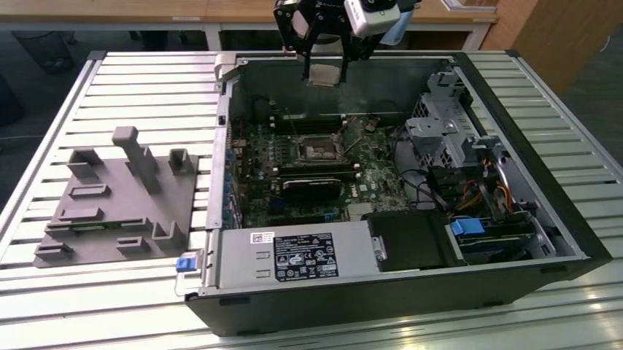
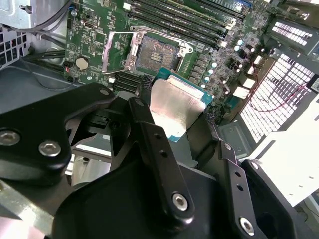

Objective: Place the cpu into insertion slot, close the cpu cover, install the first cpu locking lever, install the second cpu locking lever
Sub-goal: 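Place the cpu into insertion slot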

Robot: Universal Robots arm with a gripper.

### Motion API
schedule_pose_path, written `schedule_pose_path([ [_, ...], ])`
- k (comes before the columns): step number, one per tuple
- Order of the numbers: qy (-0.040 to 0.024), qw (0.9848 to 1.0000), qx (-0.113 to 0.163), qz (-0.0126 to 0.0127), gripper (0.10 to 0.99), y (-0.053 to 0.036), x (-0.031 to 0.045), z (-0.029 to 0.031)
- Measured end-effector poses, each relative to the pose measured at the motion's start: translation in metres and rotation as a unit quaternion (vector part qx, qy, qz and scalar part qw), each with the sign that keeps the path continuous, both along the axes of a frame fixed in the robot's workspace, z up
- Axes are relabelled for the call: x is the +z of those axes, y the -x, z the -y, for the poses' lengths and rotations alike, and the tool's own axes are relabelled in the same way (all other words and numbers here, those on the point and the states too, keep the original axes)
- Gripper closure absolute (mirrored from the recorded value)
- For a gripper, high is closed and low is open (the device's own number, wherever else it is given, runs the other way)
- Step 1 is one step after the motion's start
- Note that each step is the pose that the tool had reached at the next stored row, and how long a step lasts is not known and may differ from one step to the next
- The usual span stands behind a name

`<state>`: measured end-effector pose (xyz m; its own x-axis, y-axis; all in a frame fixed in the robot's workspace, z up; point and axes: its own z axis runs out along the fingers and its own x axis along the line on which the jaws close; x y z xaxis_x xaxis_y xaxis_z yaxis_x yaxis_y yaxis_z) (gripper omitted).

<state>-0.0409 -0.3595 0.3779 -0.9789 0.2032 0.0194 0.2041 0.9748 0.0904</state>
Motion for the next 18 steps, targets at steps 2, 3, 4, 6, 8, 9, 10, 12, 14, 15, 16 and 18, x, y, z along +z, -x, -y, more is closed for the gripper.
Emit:
schedule_pose_path([
  [2,0.0000,1.0000,-0.001,0.0000,0.549,0.0000,0.0000,0.0000],
  [3,0.0000,1.0000,-0.001,0.0000,0.549,0.0000,0.0000,0.0000],
  [4,0.0000,1.0000,-0.002,0.0000,0.549,0.0000,0.0000,0.0000],
  [6,0.0000,1.0000,-0.003,0.0000,0.549,0.0000,0.0000,0.0000],
  [8,0.0000,1.0000,-0.003,0.0000,0.549,0.0000,0.0000,0.0000],
  [9,0.0000,1.0000,-0.004,0.0000,0.549,0.0000,0.0000,0.0000],
  [10,0.0000,1.0000,-0.004,0.0000,0.549,0.0000,-0.0001,0.0000],
  [12,0.0000,1.0000,-0.005,0.0000,0.549,0.0001,-0.0001,0.0000],
  [14,0.0000,1.0000,-0.006,0.0000,0.549,0.0001,-0.0001,0.0000],
  [15,0.0000,1.0000,-0.007,0.0000,0.549,0.0001,-0.0001,0.0000],
  [16,0.0000,1.0000,-0.008,0.0000,0.549,0.0001,-0.0001,0.0000],
  [18,0.0000,1.0000,-0.009,0.0000,0.549,0.0001,-0.0001,0.0000],
])
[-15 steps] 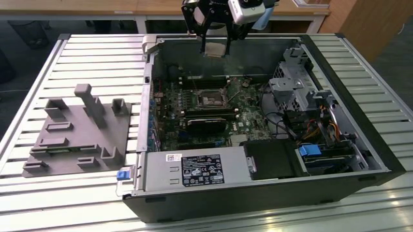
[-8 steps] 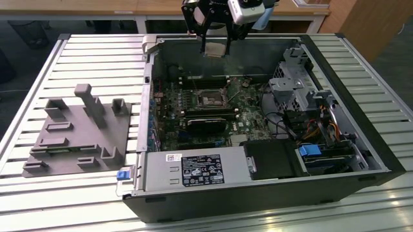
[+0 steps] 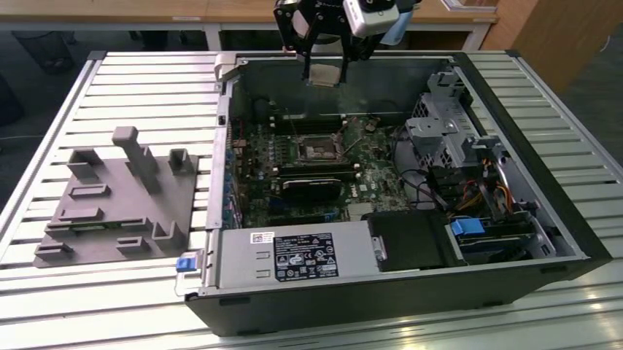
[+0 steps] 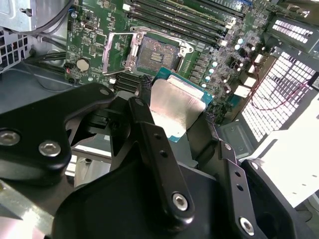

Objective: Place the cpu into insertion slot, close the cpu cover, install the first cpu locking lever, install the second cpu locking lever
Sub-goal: 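Place the cpu into insertion slot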

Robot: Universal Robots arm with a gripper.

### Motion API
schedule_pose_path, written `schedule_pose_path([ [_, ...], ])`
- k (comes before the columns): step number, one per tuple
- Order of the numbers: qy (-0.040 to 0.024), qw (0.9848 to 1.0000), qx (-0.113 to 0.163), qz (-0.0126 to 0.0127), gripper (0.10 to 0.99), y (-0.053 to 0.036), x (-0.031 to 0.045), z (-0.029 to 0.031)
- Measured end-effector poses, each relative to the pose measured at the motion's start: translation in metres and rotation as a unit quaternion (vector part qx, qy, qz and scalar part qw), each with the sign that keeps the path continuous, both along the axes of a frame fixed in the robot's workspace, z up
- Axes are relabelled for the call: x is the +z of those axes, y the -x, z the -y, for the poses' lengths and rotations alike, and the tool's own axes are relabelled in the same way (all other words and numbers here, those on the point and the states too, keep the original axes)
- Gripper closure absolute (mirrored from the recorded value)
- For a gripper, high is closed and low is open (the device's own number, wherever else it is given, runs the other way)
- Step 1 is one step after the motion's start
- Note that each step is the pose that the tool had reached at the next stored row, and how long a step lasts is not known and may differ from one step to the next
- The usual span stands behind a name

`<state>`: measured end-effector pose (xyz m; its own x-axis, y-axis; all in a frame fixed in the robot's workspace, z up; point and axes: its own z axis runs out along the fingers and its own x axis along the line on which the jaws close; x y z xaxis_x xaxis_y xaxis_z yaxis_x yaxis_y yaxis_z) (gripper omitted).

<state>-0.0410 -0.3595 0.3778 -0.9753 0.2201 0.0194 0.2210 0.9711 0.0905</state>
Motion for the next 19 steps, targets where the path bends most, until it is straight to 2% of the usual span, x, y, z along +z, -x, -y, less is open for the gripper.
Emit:
schedule_pose_path([
  [19,0.0000,0.9999,-0.013,0.0000,0.549,0.0007,-0.0002,0.0000],
])
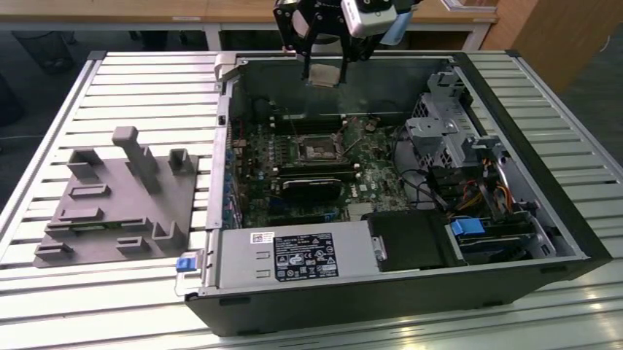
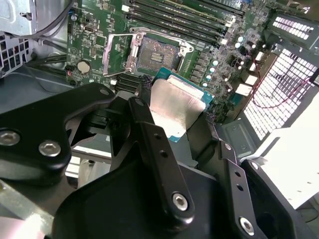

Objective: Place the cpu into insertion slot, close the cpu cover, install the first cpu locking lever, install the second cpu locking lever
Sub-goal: 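Place the cpu into insertion slot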

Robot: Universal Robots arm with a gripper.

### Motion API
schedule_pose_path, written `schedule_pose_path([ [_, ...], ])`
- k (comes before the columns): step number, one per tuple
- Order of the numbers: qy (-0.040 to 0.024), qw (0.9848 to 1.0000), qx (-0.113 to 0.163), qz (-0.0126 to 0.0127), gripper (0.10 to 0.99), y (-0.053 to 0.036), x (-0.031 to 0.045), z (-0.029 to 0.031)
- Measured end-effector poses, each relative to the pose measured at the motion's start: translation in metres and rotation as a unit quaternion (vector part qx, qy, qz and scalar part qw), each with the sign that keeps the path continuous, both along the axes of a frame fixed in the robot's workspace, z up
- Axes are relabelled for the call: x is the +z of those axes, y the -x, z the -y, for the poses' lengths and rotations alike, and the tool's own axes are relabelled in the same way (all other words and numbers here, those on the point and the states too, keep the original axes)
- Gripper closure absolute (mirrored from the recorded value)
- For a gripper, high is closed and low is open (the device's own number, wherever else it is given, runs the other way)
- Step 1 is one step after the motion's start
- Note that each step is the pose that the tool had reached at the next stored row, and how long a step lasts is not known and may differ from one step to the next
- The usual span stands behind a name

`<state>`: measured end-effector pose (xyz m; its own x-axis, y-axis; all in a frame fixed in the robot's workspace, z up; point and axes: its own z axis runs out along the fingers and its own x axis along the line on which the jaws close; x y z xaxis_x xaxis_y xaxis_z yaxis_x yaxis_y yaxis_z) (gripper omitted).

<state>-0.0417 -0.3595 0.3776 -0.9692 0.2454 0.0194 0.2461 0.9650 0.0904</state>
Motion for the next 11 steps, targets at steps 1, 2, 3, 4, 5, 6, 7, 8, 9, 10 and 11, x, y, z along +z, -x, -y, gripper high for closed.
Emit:
schedule_pose_path([
  [1,0.0000,1.0000,-0.001,0.0000,0.549,0.0001,0.0000,0.0000],
  [2,0.0000,1.0000,-0.001,0.0000,0.549,0.0002,0.0000,0.0000],
  [3,0.0000,1.0000,-0.002,0.0000,0.549,0.0004,0.0000,0.0000],
  [4,0.0000,1.0000,-0.003,0.0000,0.549,0.0007,0.0000,0.0000],
  [5,0.0000,1.0000,-0.004,0.0001,0.549,0.0010,-0.0001,0.0000],
  [6,0.0000,1.0000,-0.007,0.0001,0.549,0.0014,-0.0001,0.0000],
  [7,-0.0001,1.0000,-0.009,0.0000,0.549,0.0018,-0.0001,0.0000],
  [8,0.0000,0.9999,-0.012,0.0000,0.549,0.0021,-0.0002,0.0000],
  [9,0.0000,0.9999,-0.015,0.0000,0.549,0.0024,-0.0002,0.0000],
  [10,0.0000,0.9998,-0.019,0.0000,0.549,0.0026,-0.0002,0.0000],
  [11,0.0001,0.9997,-0.024,0.0000,0.549,0.0028,-0.0003,0.0000],
])
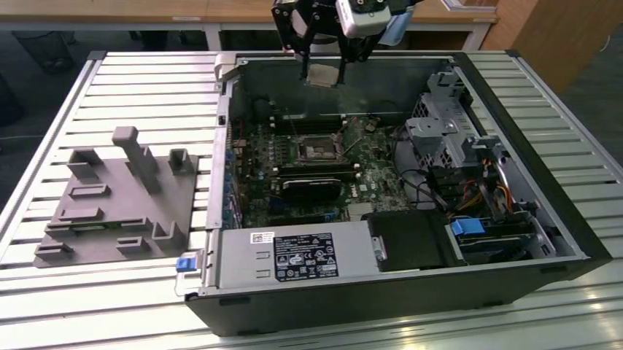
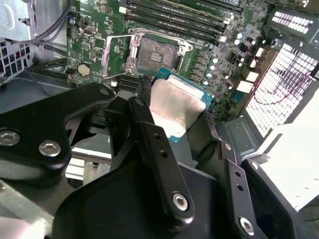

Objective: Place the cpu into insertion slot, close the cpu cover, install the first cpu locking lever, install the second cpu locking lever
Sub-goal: 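Place the cpu into insertion slot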

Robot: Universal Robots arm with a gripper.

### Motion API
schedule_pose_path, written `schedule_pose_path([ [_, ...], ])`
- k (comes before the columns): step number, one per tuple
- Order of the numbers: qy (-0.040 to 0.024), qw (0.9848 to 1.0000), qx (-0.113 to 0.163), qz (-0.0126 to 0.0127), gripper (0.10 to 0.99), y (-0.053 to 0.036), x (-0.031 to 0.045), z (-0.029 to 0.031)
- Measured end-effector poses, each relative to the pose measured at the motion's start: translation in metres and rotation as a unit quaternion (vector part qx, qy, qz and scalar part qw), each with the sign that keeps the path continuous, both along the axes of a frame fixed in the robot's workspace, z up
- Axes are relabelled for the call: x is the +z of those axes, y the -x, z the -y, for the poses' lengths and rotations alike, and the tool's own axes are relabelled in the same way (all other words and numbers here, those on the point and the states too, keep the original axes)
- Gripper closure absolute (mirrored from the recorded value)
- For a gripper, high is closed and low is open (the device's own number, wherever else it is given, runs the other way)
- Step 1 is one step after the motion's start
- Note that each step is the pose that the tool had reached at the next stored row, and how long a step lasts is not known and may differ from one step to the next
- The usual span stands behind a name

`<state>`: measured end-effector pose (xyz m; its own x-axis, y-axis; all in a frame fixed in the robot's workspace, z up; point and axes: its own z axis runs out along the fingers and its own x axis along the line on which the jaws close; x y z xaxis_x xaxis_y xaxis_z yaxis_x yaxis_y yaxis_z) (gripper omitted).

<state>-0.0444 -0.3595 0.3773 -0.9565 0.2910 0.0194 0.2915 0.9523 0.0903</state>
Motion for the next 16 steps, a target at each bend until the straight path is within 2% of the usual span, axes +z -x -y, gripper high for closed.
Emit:
schedule_pose_path([
  [9,-0.0001,0.9993,-0.039,0.0000,0.549,0.0002,-0.0010,0.0000],
  [16,0.0017,0.9990,-0.044,0.0006,0.549,0.0001,-0.0036,0.0000],
])
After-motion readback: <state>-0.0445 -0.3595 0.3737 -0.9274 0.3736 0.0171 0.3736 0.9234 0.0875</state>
